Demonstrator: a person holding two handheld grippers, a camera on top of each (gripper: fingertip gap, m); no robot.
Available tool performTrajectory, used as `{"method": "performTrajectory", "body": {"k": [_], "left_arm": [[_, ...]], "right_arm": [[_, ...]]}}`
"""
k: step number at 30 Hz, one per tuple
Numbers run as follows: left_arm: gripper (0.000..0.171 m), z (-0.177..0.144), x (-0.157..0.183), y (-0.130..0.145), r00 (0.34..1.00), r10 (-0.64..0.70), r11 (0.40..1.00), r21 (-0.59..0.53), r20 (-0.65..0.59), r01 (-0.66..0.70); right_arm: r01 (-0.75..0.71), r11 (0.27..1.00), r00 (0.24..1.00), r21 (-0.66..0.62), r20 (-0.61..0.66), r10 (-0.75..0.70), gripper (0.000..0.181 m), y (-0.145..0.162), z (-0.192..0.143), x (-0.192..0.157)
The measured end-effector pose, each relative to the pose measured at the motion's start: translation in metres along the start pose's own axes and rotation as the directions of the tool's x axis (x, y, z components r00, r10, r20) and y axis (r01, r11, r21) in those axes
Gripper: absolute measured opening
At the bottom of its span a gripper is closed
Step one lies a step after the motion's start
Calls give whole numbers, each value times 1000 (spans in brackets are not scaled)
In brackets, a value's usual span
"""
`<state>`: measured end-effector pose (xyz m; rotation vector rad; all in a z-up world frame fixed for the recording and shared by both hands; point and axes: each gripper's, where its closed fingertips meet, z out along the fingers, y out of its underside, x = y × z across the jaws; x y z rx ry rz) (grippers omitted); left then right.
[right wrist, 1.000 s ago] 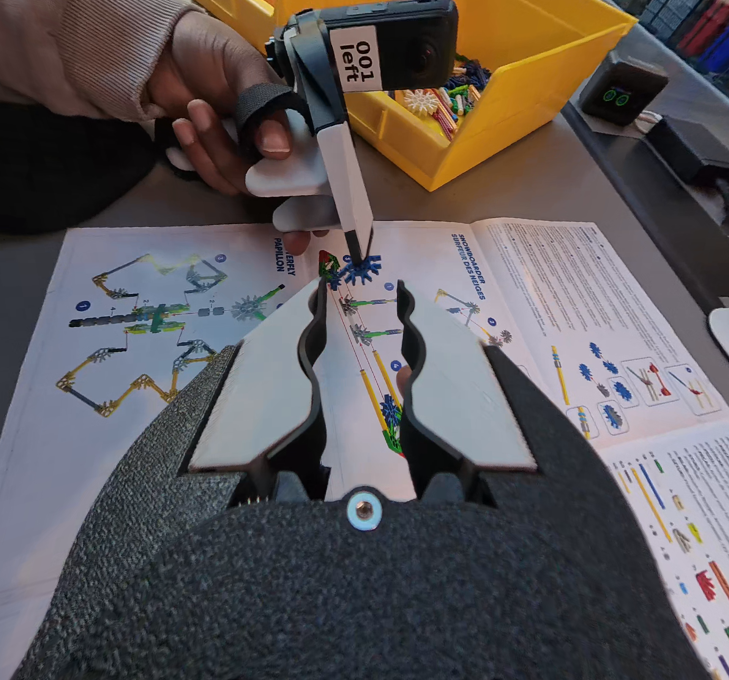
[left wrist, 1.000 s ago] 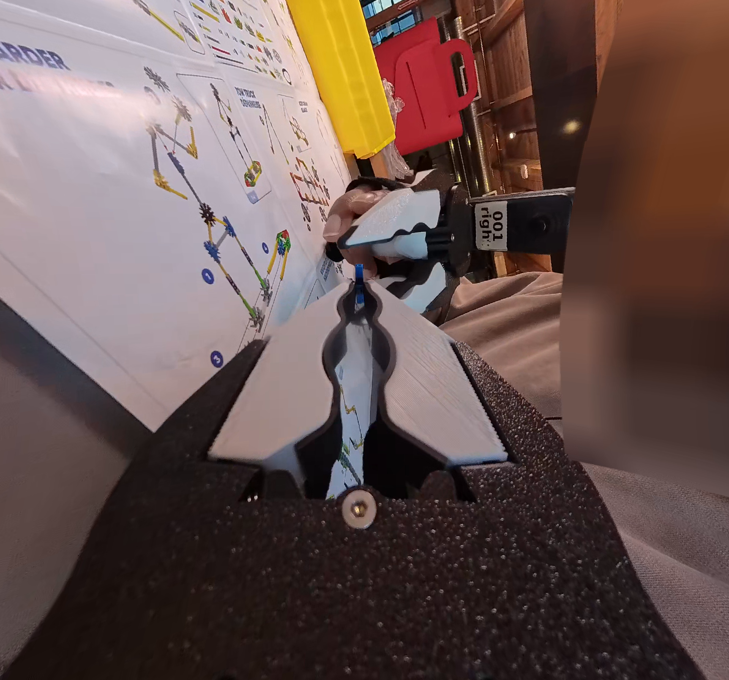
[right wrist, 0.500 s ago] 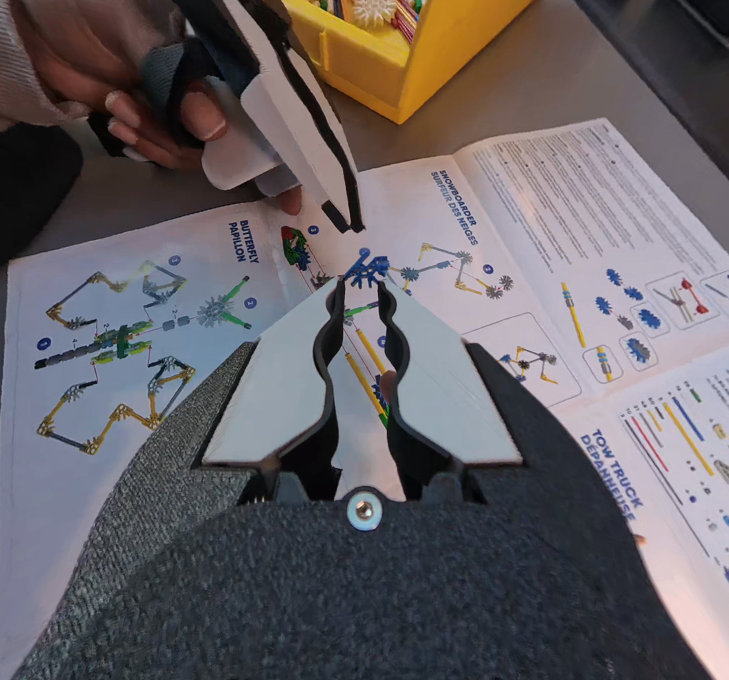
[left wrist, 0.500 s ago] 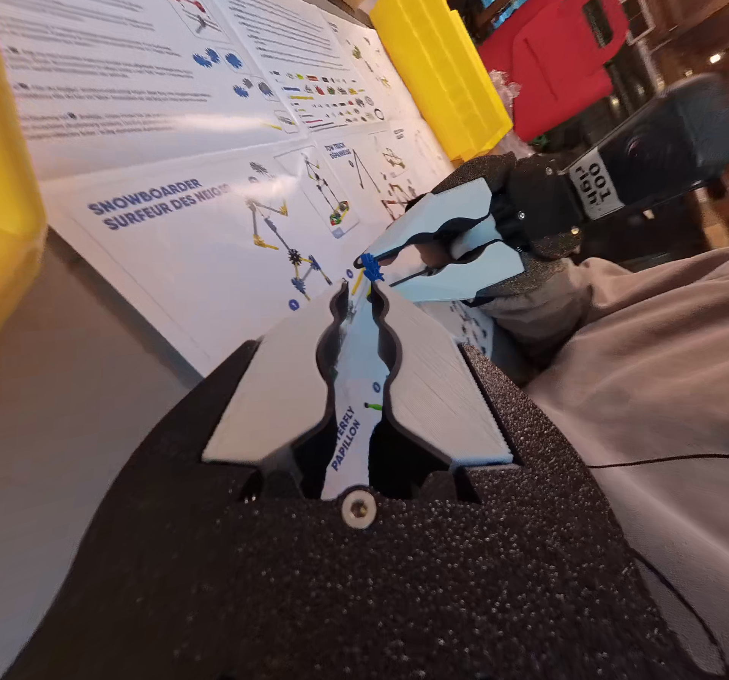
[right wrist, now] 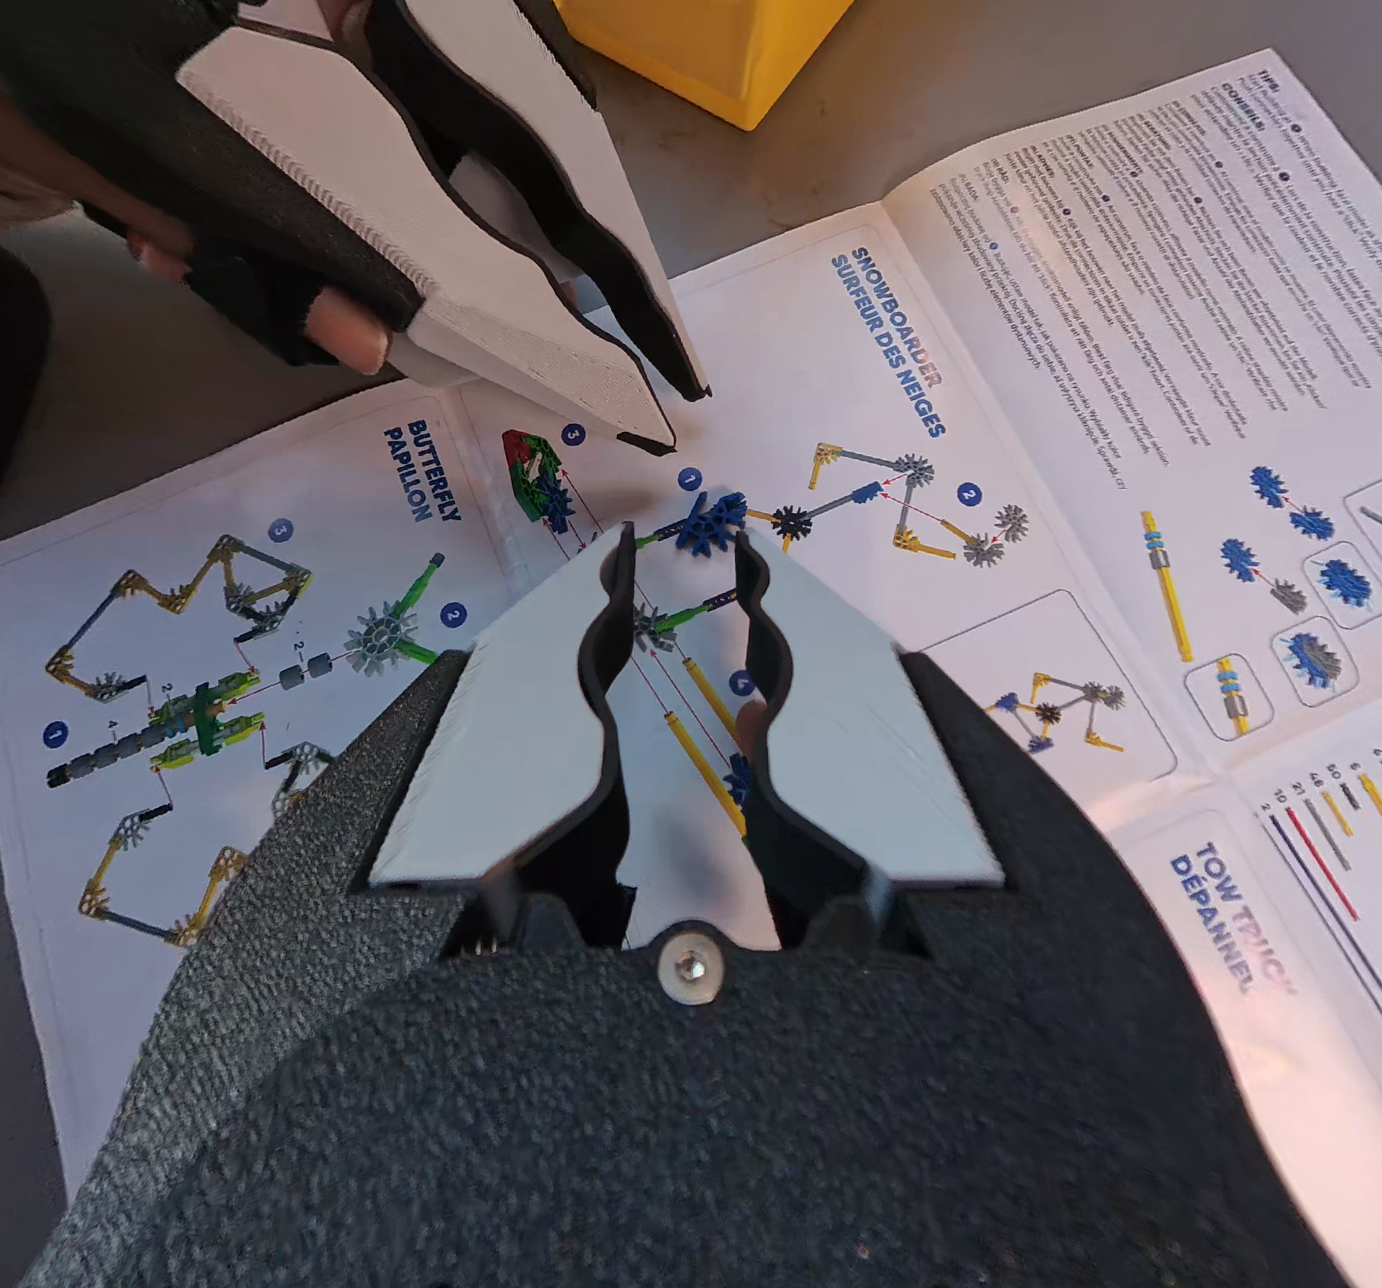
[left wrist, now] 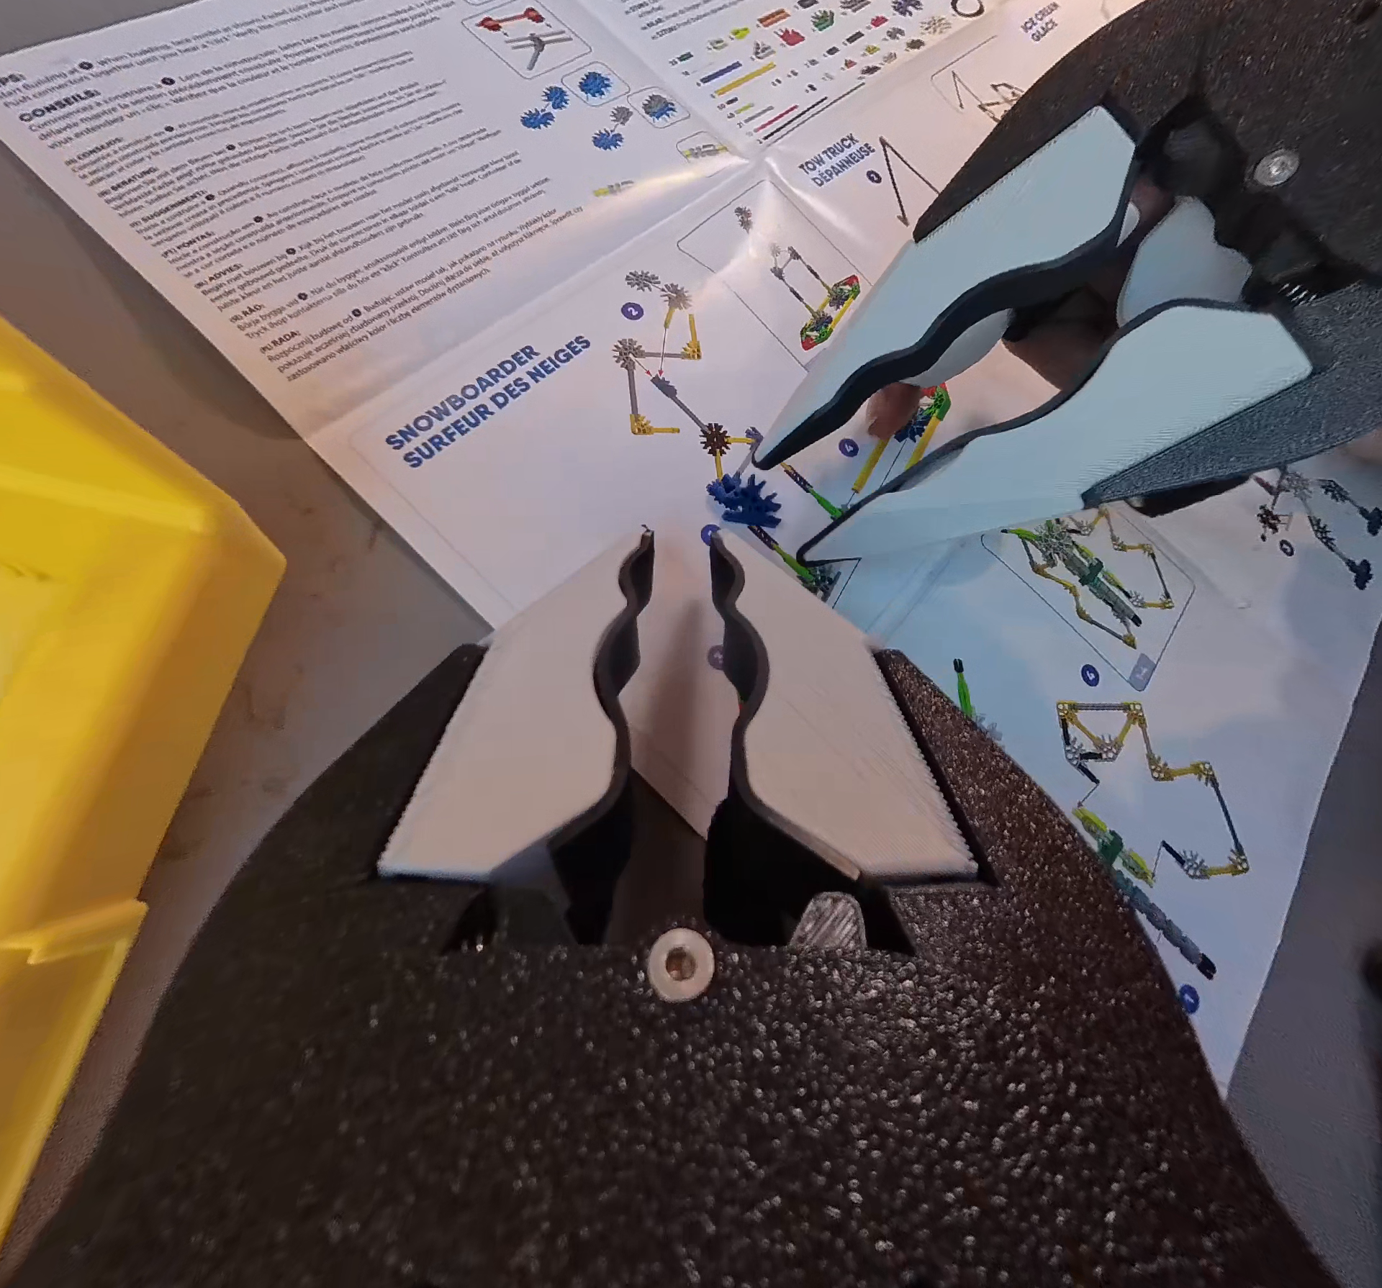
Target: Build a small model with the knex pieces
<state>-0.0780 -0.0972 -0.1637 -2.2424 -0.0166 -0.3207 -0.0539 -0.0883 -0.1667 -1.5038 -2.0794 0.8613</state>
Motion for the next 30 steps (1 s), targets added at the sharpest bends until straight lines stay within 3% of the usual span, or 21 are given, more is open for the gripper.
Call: {"method": "performTrajectory", "body": {"k": [8, 16, 30], "left_arm": [[29, 8, 10, 4, 986, 161, 987, -34, 40, -159], [22, 17, 17, 2, 965, 252, 967, -58, 71, -248], [16, 30, 27, -7, 941, 336, 940, -66, 25, -334]], "right_arm": [[-72, 997, 997, 14, 39, 72, 25, 14, -29, 13], [-170, 985, 985, 35, 38, 168, 23, 41, -49, 23], [-163, 984, 986, 65, 35, 161, 23, 35, -54, 27]]}}
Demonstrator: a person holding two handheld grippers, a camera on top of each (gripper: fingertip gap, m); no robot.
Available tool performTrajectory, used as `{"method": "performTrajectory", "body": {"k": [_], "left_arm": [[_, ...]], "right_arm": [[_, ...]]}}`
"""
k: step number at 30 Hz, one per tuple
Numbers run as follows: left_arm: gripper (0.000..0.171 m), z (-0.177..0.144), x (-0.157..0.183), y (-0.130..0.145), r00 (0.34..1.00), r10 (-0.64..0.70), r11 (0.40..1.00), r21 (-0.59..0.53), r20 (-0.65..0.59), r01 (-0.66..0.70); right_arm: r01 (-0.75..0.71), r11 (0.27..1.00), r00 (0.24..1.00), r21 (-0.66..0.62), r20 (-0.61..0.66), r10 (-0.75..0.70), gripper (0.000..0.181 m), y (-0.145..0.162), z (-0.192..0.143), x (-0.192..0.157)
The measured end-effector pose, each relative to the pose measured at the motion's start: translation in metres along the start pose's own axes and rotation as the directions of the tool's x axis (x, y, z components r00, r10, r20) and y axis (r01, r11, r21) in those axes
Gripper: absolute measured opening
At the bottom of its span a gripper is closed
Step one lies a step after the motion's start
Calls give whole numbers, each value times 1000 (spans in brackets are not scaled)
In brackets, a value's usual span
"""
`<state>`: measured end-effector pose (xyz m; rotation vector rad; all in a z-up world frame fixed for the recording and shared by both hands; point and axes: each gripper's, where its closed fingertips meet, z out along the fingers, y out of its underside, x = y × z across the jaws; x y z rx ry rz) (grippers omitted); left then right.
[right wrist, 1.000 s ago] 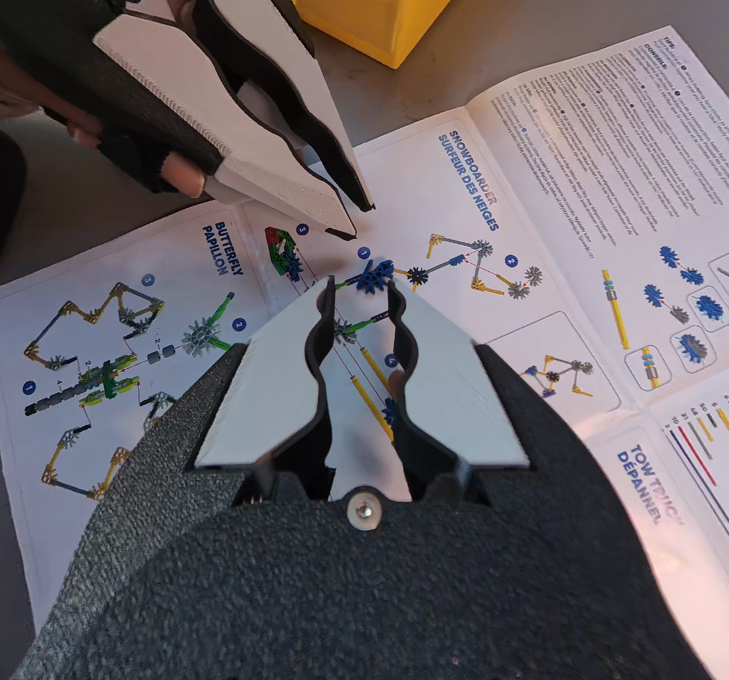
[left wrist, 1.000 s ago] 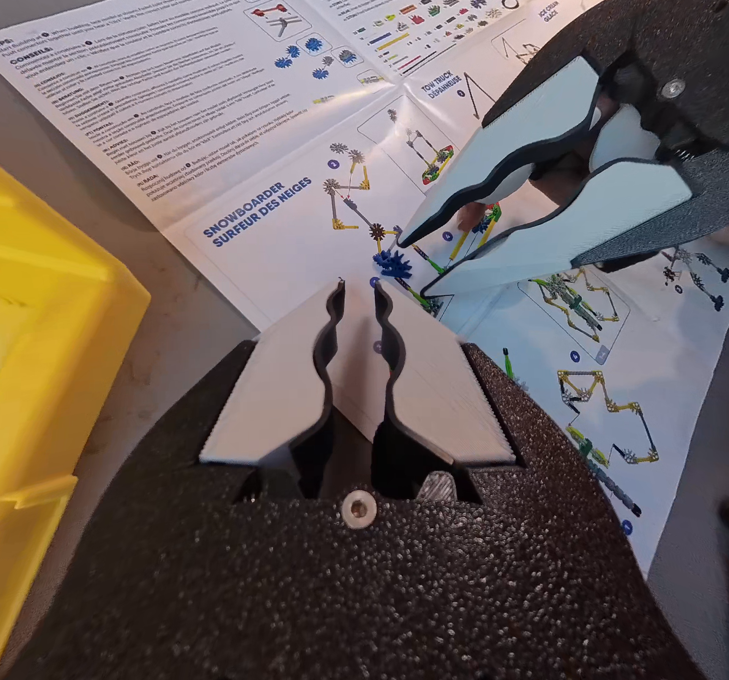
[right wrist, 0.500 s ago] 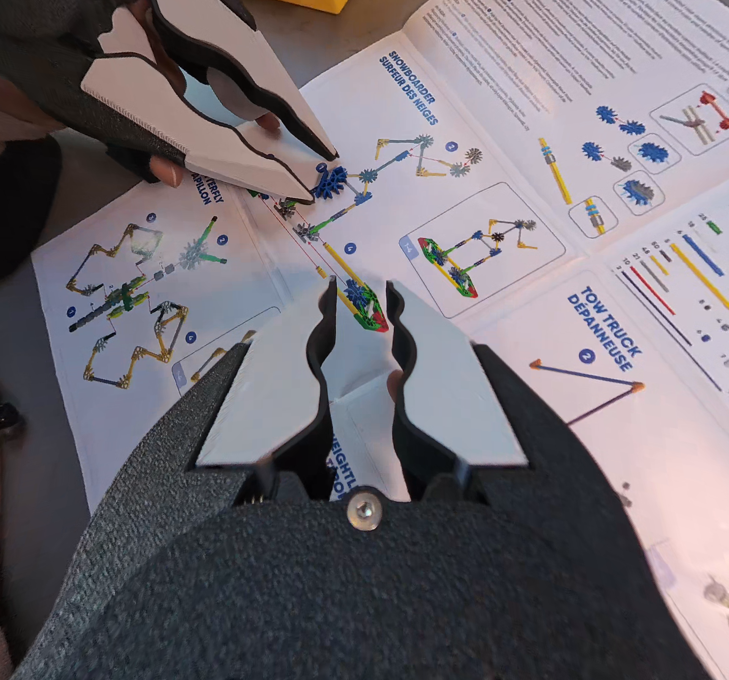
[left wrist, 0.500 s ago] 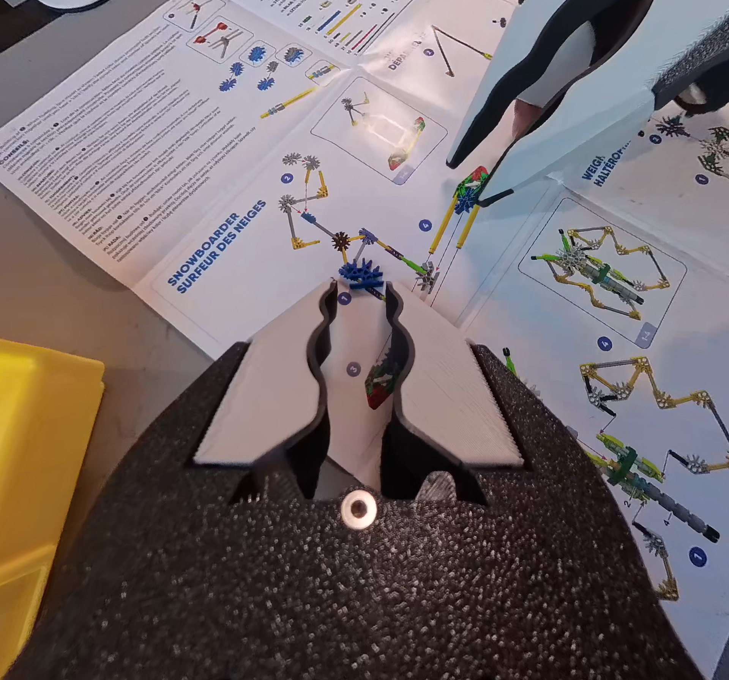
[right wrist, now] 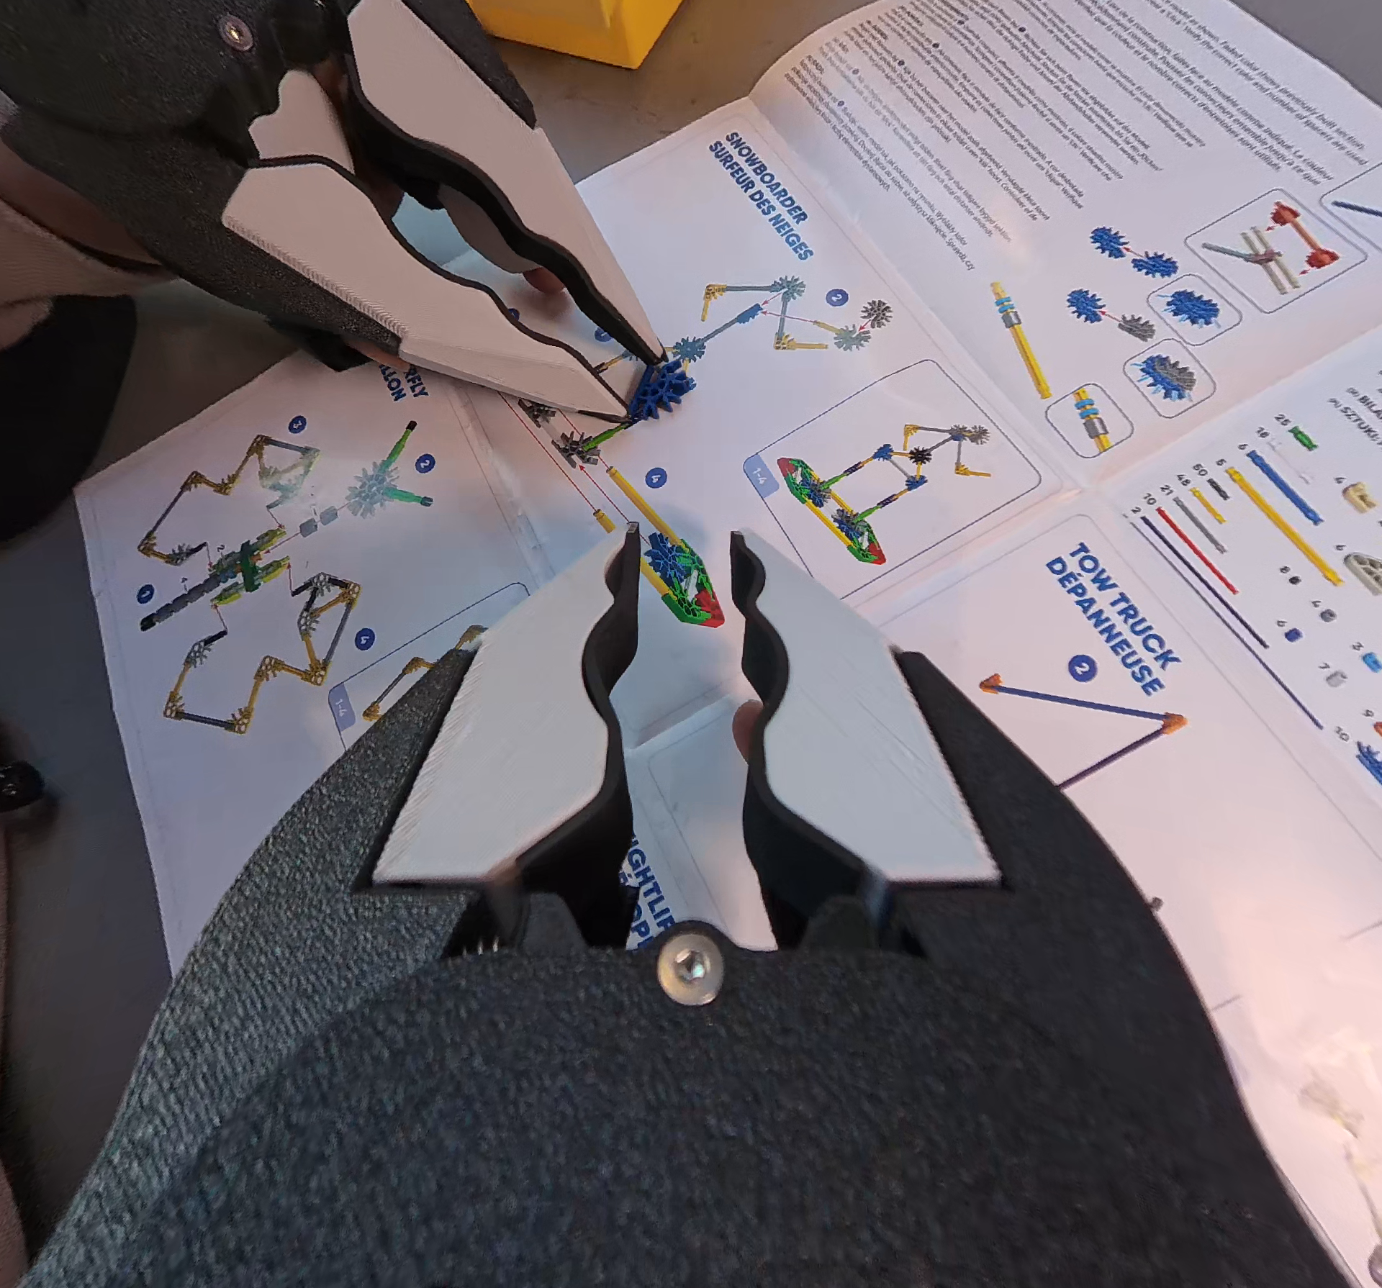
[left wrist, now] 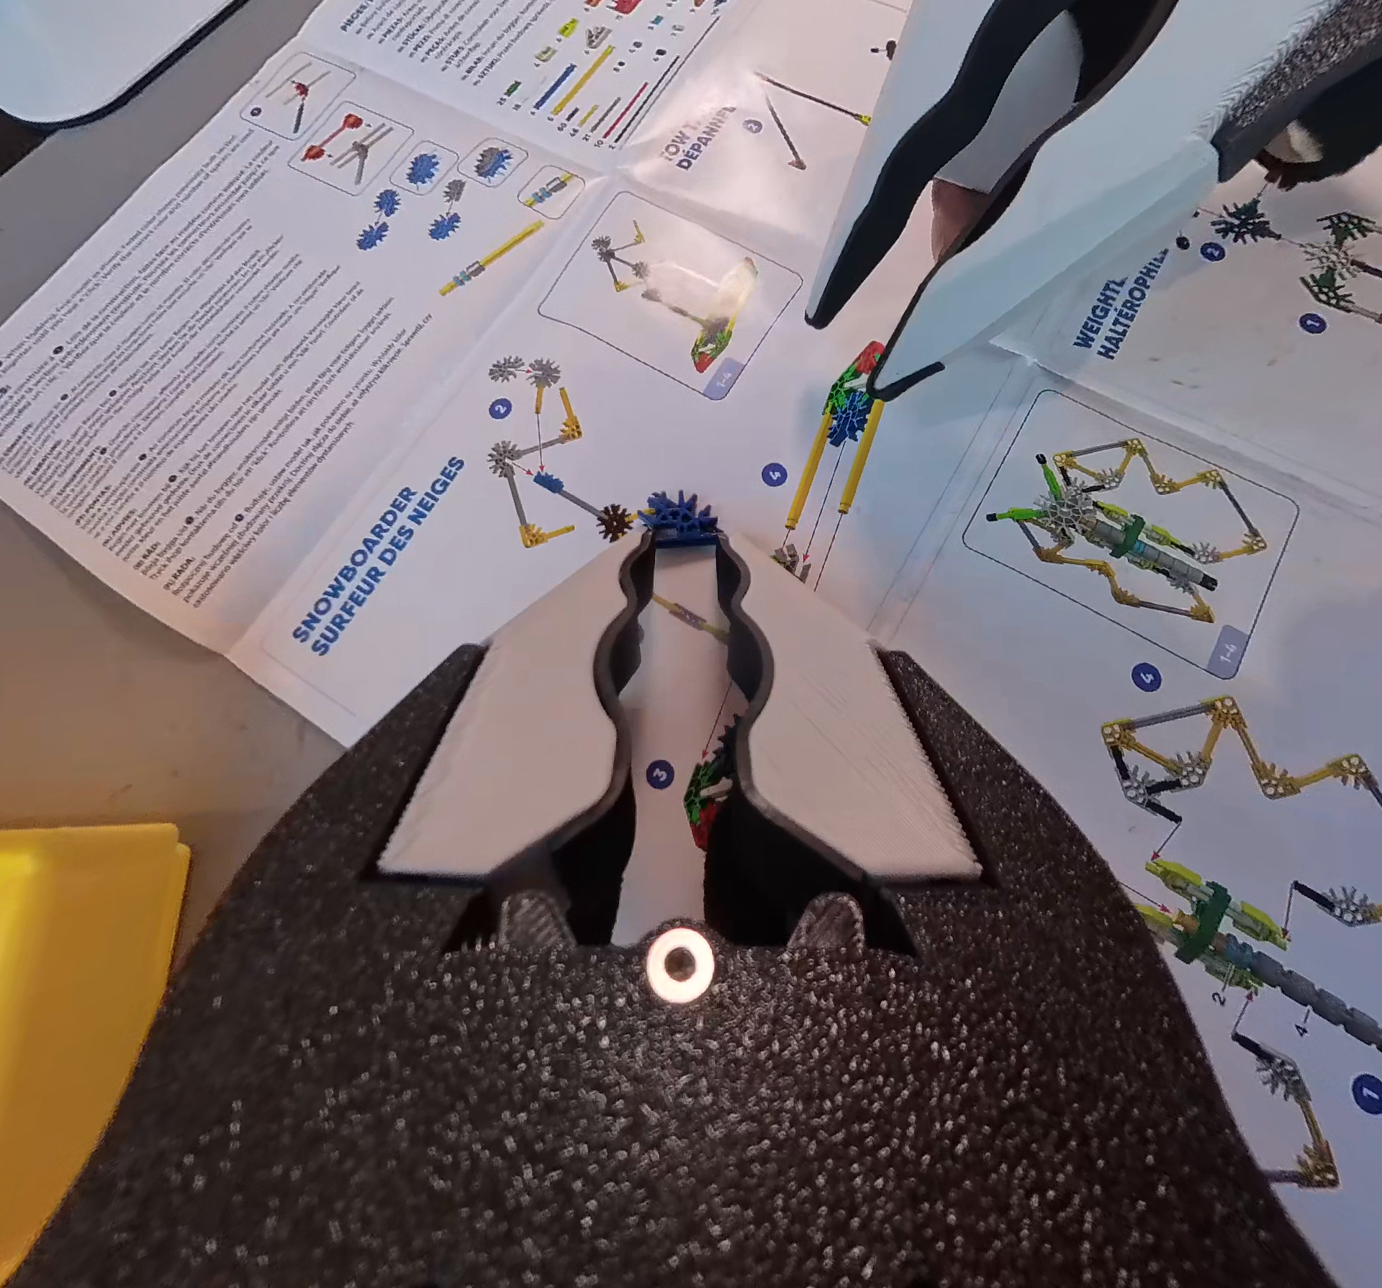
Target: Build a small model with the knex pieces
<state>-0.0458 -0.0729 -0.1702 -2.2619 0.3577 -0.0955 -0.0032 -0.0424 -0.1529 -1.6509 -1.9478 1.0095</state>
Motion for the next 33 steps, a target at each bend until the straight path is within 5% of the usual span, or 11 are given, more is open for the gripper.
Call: {"method": "performTrajectory", "body": {"k": [4, 5, 13, 27, 33], "left_arm": [[15, 1, 0, 0, 1000, -9, 1000, 2, -5, 9], [0, 0, -1, 0, 1000, -9, 1000, 6, -1, 9], [0, -1, 0, 1, 1000, -17, 1000, 10, 1, 17], [27, 9, -1, -5, 996, -70, 998, -7, 54, 70], [24, 11, 0, -7, 996, -66, 998, -12, 63, 67]], "right_arm": [[-9, 1000, 1000, 8, 12, 9, 22, 0, 2, -2], [-17, 1000, 1000, 9, 19, 17, 22, -1, 3, -3], [-24, 1000, 999, 8, 35, 24, 22, 0, 10, -10], [-24, 1000, 999, 7, 30, 24, 22, -1, 13, -12], [-27, 1000, 999, 10, 29, 27, 22, -2, 12, -11]]}}
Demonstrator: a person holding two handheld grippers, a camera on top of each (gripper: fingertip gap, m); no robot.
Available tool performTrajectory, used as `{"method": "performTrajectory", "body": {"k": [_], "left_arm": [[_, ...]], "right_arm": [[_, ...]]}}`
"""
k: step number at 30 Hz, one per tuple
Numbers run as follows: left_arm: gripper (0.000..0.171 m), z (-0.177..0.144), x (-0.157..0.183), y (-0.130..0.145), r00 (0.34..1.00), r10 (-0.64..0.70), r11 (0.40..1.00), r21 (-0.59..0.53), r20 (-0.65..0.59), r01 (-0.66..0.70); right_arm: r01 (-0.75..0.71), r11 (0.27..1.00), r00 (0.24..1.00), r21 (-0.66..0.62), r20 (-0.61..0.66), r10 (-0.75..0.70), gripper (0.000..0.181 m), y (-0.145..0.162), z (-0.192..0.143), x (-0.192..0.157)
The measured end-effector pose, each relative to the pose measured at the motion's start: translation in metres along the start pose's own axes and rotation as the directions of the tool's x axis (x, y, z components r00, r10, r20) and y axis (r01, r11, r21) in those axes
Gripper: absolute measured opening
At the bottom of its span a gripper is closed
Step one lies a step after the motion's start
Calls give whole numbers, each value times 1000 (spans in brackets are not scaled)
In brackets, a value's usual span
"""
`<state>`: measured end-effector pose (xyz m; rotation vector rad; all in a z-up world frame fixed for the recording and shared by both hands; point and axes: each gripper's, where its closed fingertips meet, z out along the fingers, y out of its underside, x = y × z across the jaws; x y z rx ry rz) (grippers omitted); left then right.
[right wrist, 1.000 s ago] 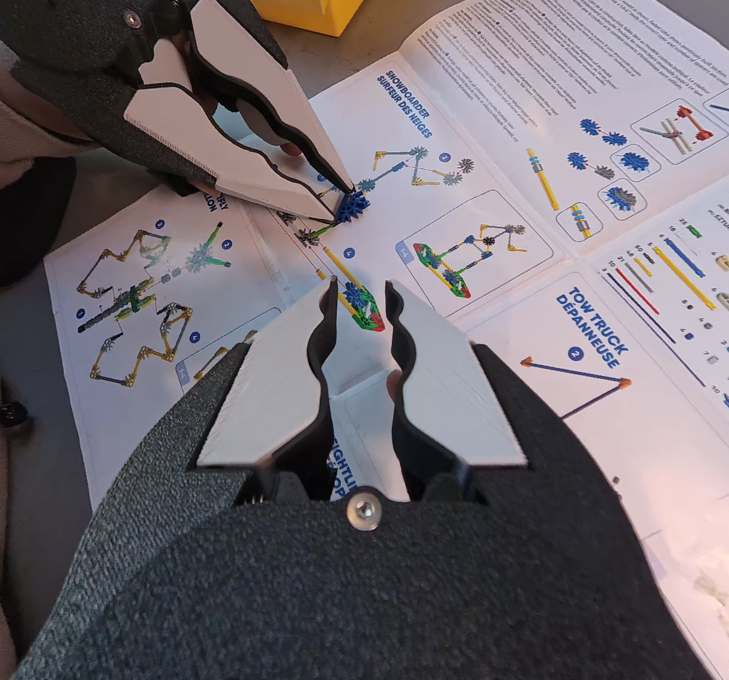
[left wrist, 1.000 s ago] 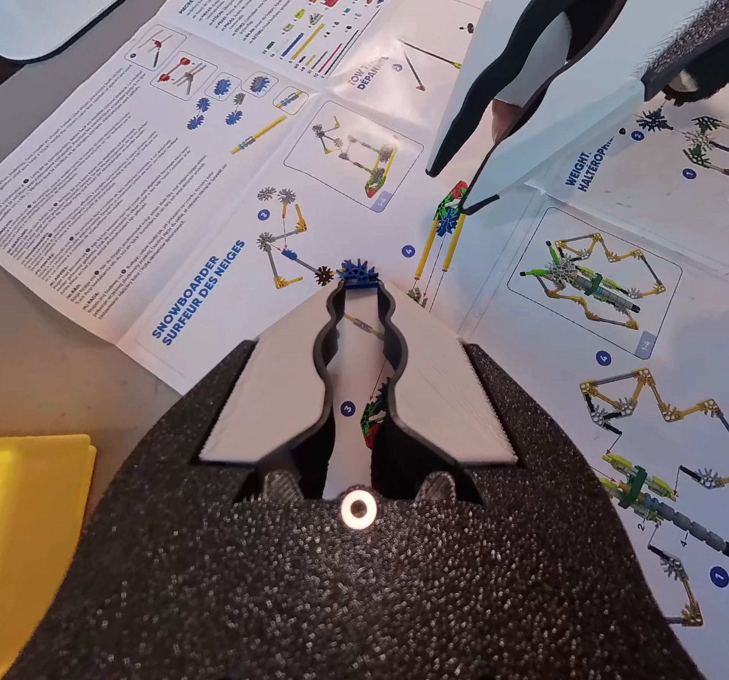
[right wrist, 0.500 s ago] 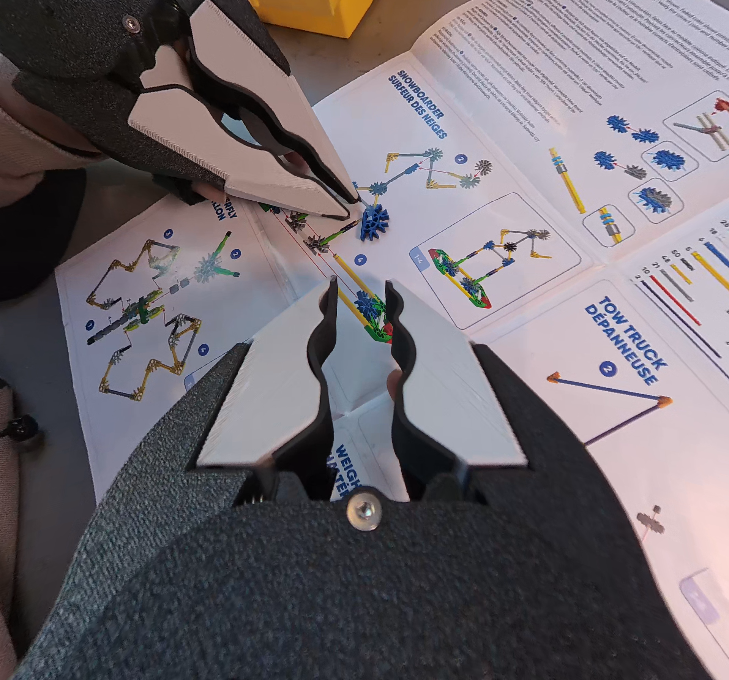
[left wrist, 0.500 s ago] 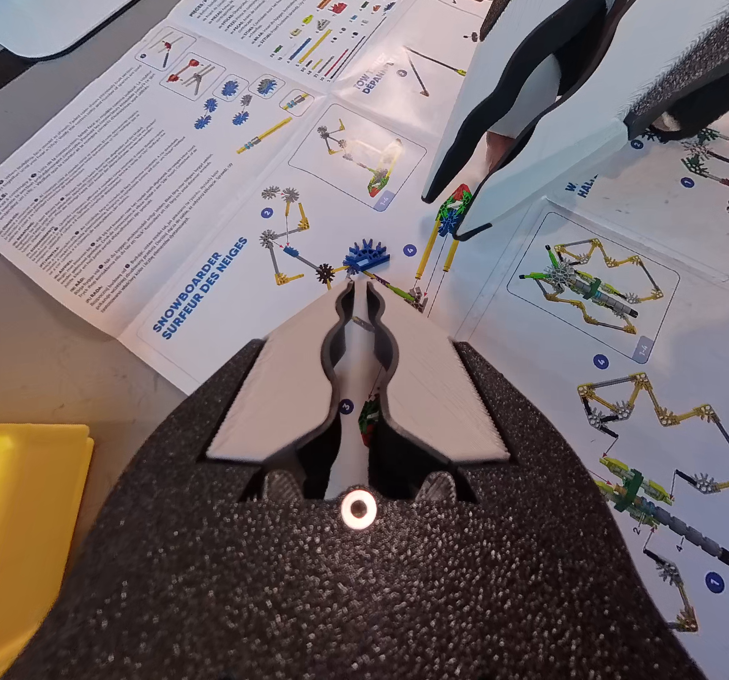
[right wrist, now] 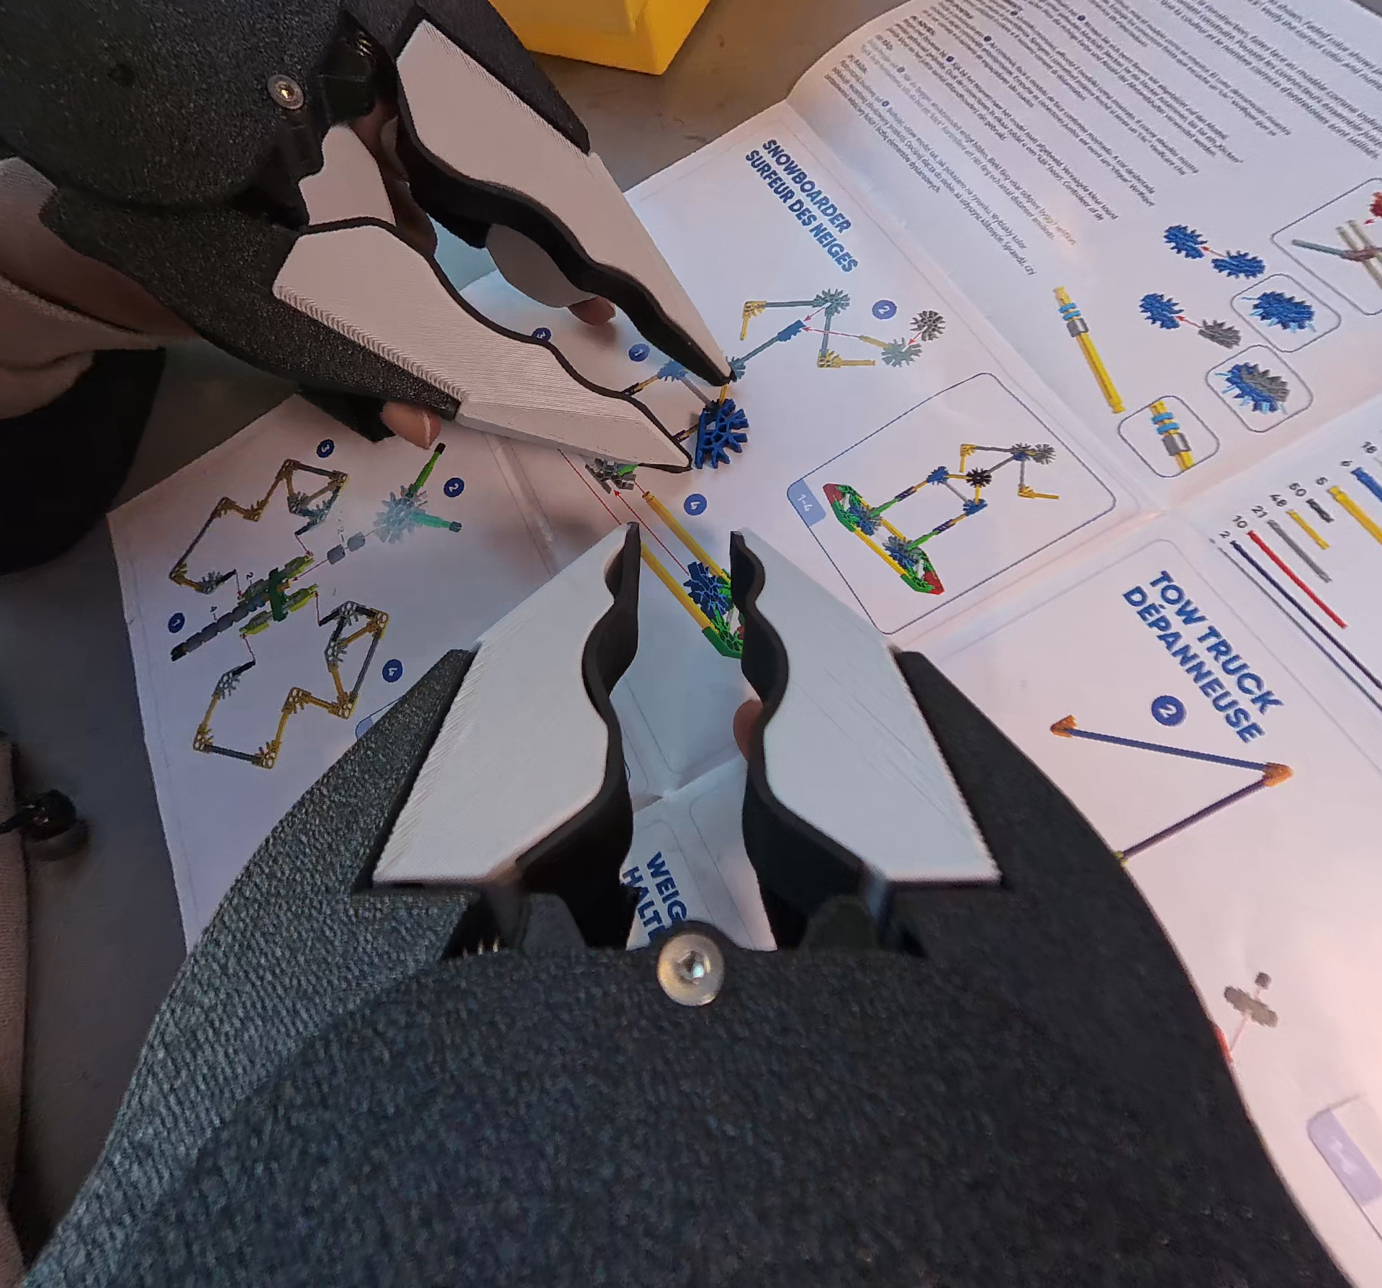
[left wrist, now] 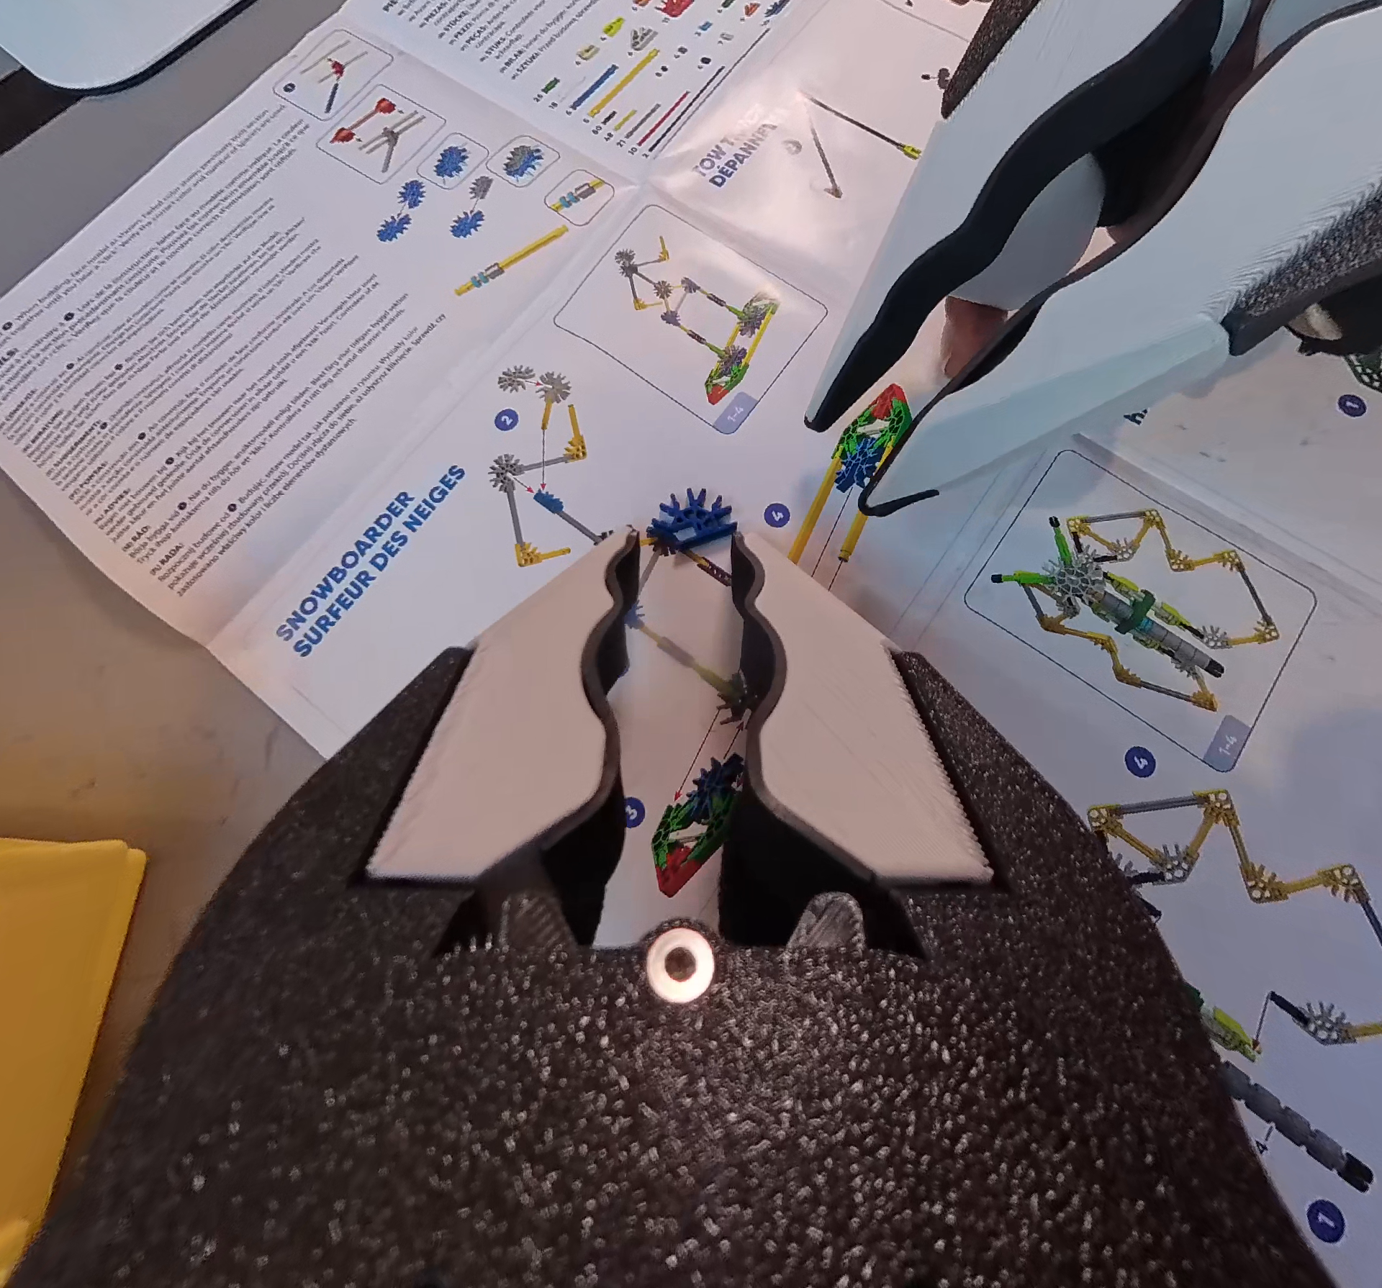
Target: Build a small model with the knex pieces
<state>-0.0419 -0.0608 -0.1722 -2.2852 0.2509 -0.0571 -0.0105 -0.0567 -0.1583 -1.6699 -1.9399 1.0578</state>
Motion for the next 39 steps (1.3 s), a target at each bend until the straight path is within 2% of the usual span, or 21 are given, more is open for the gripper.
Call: {"method": "performTrajectory", "body": {"k": [5, 11, 13, 15, 19, 21, 27, 33, 39], "left_arm": [[24, -4, 4, -5, 1000, -12, 1000, 22, -19, 12], [35, 1, 1, -7, 997, -74, 997, 15, 18, 74], [32, 3, 1, -4, 998, -55, 998, -8, 34, 55], [22, 4, 4, -3, 999, -37, 999, -15, 25, 38], [22, 0, 3, 0, 1000, -26, 999, -18, -3, 26], [21, -5, 4, 1, 999, 10, 1000, -11, -34, -11], [21, -34, 4, 8, 962, 245, 969, 65, -123, -238], [21, -45, 20, 23, 926, 274, 962, 94, -259, -258], [22, -45, 32, 24, 901, 306, 952, 115, -308, -284]], "right_arm": [[-1, 1000, 1000, 1, -5, 1, 22, 0, -1, 1], [-4, 1000, 1000, 4, -8, 4, 22, -1, -2, 2], [-4, 1000, 1000, 6, -8, 4, 22, 0, -3, 3], [-6, 1000, 1000, 9, -11, 6, 22, 0, -5, 4], [-12, 1000, 1000, 13, -17, 12, 22, 0, -7, 7], [-12, 1000, 1000, 15, -17, 12, 22, 0, -8, 8], [-7, 1000, 1000, 17, -17, 8, 22, 1, -9, 11], [4, 1000, 1000, 14, -6, -4, 22, 1, -8, 9], [17, 1000, 1000, 14, -9, -17, 22, 2, -10, 10]]}}
